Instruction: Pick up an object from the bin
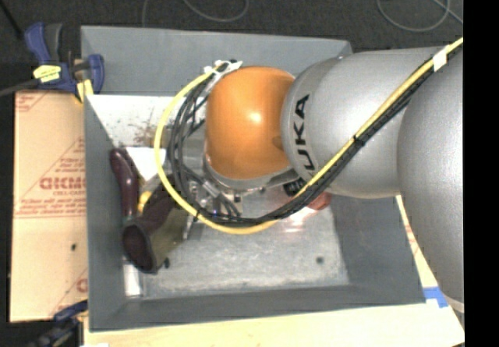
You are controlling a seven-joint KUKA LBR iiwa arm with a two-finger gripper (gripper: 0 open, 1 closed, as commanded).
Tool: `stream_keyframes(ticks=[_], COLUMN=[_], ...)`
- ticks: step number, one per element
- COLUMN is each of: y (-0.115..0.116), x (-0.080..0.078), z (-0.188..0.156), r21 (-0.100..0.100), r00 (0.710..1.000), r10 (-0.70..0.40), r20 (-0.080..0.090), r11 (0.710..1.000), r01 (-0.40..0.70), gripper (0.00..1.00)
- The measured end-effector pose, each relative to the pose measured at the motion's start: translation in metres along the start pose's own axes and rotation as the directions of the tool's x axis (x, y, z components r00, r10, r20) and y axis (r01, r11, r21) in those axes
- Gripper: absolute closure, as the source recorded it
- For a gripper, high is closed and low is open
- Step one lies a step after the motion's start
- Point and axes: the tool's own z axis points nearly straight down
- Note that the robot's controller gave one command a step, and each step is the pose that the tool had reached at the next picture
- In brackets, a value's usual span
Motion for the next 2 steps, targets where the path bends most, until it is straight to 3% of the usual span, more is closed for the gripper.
stream_keyframes(ticks=[1, 2], y=[0.018, 0.021], x=[-0.003, -0.001], z=[0.015, 0.027], r21=[-0.001, 0.001], r00=[0.967, 0.979], r10=[0.256, 0.201], r20=[0.002, 0.0], r11=[0.967, 0.979], r01=[-0.256, -0.201], gripper=[1.0, 1.0])
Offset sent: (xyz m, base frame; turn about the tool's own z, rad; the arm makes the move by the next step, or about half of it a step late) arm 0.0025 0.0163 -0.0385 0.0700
